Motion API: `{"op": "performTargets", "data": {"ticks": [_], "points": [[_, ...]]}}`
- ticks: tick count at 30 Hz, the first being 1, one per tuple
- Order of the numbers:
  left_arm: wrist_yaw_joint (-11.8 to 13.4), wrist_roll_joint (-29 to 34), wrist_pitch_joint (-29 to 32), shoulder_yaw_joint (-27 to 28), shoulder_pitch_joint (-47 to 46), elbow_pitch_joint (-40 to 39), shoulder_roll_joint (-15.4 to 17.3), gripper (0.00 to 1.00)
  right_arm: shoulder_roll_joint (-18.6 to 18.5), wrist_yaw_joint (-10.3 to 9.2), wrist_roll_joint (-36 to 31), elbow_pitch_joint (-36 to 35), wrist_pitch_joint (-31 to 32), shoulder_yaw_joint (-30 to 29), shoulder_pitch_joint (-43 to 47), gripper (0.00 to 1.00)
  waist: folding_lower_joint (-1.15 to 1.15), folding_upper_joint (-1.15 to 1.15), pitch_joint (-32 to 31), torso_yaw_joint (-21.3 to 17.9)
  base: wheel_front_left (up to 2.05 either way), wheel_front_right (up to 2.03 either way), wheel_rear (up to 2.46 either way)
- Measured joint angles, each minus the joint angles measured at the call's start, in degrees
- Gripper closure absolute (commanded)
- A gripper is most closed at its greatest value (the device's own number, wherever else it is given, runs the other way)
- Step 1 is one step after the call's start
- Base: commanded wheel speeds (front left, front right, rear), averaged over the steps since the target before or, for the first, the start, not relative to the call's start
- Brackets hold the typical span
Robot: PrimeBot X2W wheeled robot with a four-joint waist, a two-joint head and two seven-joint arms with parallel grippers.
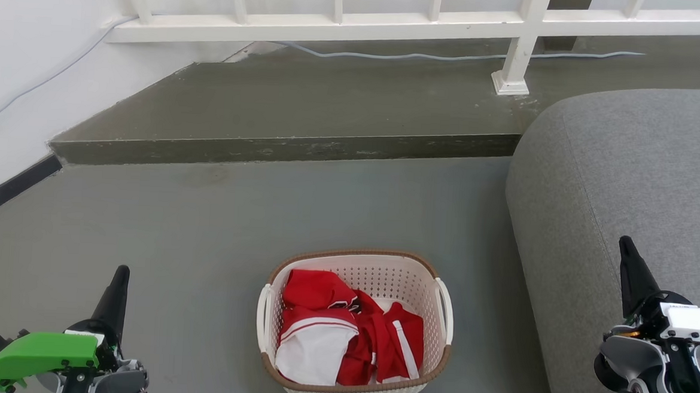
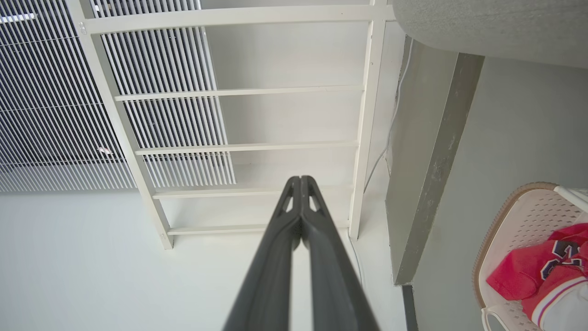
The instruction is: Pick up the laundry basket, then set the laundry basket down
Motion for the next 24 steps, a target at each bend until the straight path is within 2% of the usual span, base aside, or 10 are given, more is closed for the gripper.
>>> {"op": "performTargets", "data": {"ticks": [24], "points": [[-0.3, 0.0, 0.0, 0.1, -0.6, 0.7, 0.0, 1.00, 0.1, 0.32, 0.0, 0.8, 0.1, -0.2, -0.8, 1.00, 0.00, 0.00, 0.0, 0.0, 0.00, 0.00, 0.00]]}}
